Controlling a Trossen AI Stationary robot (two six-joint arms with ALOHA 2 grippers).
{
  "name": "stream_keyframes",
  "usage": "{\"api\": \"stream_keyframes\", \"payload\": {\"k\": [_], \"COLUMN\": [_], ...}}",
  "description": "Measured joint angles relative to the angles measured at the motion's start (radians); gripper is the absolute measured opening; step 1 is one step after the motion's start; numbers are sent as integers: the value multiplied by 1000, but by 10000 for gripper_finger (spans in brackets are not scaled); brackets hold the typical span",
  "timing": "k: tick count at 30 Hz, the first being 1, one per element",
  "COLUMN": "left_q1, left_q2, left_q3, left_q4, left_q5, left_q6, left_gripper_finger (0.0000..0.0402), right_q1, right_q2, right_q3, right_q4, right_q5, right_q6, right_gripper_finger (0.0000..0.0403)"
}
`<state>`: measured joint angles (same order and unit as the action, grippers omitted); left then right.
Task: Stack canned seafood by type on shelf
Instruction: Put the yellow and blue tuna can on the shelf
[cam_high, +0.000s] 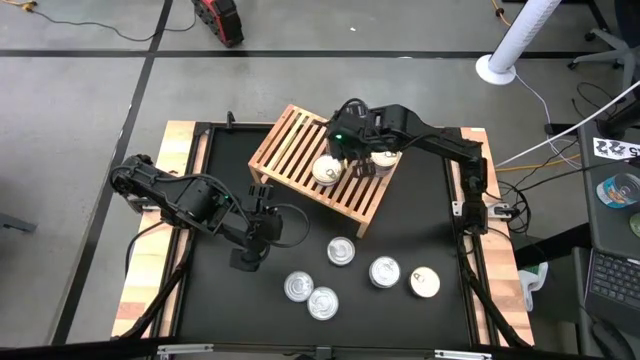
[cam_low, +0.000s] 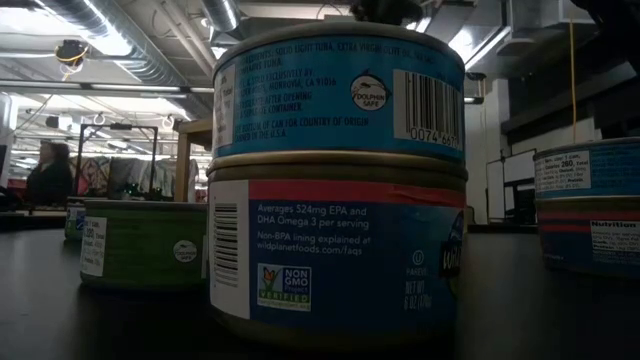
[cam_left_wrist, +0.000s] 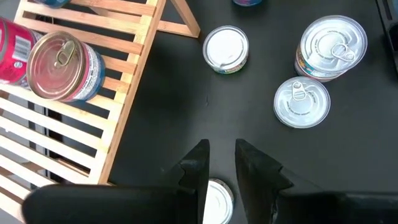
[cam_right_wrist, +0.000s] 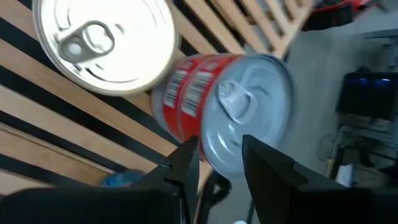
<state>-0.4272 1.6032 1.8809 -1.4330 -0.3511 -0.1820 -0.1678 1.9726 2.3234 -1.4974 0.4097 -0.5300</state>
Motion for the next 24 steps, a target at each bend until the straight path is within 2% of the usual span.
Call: {"api": "stream_keyframes", "payload": {"k": [6, 12, 18, 24], "left_q1": [4, 4, 5, -3], "left_q2": [0, 0, 1, 1], "left_q3": [0, -49, -147, -273], "left_q4": [-1, -44, -84, 42], "left_q5": [0, 1, 15, 55], "left_q6": [-66, -150, -267, -269], "left_gripper_finger": [73, 73, 73, 73], "right_q1": [46, 124, 224, 353], "right_q2": [-63, -136, -195, -235], "right_q3": [0, 0, 0, -20], "right_q4": [-2, -21, -76, -74], "right_q5": [49, 41, -46, -115], "right_q6": [11, 124, 262, 338], "right_gripper_finger": [122, 122, 122, 122]}}
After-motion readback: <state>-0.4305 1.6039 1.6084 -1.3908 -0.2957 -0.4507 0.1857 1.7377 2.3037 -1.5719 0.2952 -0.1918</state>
